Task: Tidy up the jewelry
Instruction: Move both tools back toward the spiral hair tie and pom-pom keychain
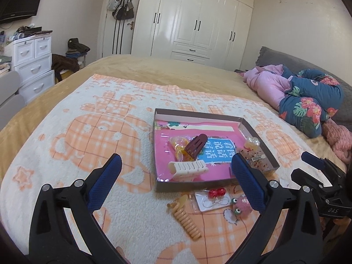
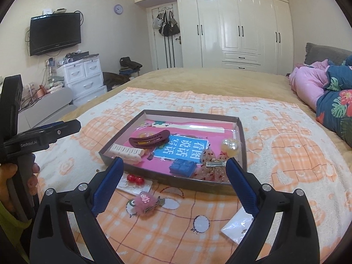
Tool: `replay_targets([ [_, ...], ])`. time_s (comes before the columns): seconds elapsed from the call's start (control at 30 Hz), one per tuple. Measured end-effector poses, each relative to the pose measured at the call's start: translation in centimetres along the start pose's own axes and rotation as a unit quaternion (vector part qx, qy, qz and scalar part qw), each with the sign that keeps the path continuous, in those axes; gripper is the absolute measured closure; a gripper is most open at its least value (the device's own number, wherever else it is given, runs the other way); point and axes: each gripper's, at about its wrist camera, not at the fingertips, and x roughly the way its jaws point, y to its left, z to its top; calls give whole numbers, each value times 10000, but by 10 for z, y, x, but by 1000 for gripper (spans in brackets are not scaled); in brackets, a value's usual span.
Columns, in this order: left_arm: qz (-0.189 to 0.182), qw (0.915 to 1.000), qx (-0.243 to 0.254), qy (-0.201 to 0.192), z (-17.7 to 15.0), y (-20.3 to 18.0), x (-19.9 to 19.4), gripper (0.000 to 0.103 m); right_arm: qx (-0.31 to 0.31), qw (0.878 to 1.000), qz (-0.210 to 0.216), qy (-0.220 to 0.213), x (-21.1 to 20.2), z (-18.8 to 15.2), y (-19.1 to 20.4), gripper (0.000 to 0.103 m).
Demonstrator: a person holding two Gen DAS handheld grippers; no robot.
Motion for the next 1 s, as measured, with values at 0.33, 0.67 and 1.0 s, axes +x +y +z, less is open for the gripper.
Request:
replay_targets([
  [0.33,91,9999,-22,130,-10,7,-8,12,-245,9994,235,101,2,-7,20,12],
  [0.67,170,9987,-276,386,-21,24,-4,12,-482,9973,426,345,12,-22,41,12],
  [1.0,75,9957,-374,840,-38,23,17,12,-541,9962,385,571,26,-36,42,12],
])
